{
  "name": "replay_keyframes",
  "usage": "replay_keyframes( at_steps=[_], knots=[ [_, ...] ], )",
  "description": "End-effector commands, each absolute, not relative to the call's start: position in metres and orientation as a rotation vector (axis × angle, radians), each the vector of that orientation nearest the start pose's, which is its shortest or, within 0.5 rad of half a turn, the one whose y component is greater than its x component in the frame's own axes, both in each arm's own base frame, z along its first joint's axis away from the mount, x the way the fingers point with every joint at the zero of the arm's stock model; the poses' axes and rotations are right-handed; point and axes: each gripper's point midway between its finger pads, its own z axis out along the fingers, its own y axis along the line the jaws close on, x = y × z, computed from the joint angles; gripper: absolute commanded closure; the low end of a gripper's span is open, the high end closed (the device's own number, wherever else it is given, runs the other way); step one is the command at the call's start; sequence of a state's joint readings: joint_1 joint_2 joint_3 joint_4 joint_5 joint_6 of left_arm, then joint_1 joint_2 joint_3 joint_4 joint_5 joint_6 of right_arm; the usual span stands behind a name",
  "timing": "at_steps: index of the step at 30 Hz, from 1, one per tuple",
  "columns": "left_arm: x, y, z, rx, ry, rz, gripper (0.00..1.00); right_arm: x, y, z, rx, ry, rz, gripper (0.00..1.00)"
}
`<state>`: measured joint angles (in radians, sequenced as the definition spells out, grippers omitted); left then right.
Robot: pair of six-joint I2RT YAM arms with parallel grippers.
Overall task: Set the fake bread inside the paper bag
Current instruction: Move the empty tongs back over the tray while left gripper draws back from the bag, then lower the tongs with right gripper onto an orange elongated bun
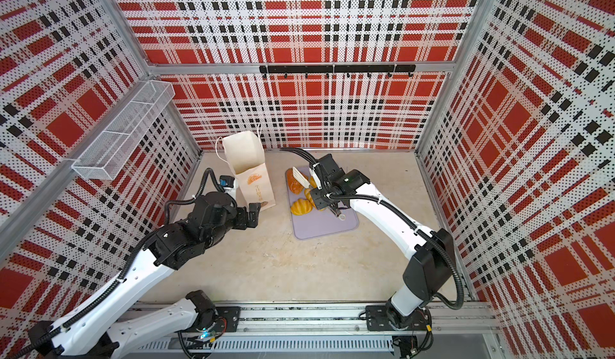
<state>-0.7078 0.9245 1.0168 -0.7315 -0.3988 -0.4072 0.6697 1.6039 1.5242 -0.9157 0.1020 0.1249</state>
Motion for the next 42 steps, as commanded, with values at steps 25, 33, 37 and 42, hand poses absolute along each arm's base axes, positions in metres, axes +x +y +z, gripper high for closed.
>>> replay_keyframes(
  at_steps=[25, 33, 37, 42],
  knots=[
    [0.235, -0.205, 0.164, 0.199, 2.361, -0.294, 0.01, 0.299, 0.183, 0.114, -0.639, 2.728, -0.009, 0.45],
    [0.231, -0.222, 0.148, 0.240, 2.405, -0.315, 0.00, 0.313, 0.186, 0.096, -0.679, 2.764, -0.051, 0.46],
    [0.230, -0.226, 0.143, 0.253, 2.423, -0.317, 0.01, 0.320, 0.182, 0.092, -0.684, 2.777, -0.098, 0.46],
    [0.231, -0.227, 0.141, 0.248, 2.425, -0.311, 0.01, 0.327, 0.183, 0.087, -0.712, 2.782, -0.131, 0.47]
  ],
)
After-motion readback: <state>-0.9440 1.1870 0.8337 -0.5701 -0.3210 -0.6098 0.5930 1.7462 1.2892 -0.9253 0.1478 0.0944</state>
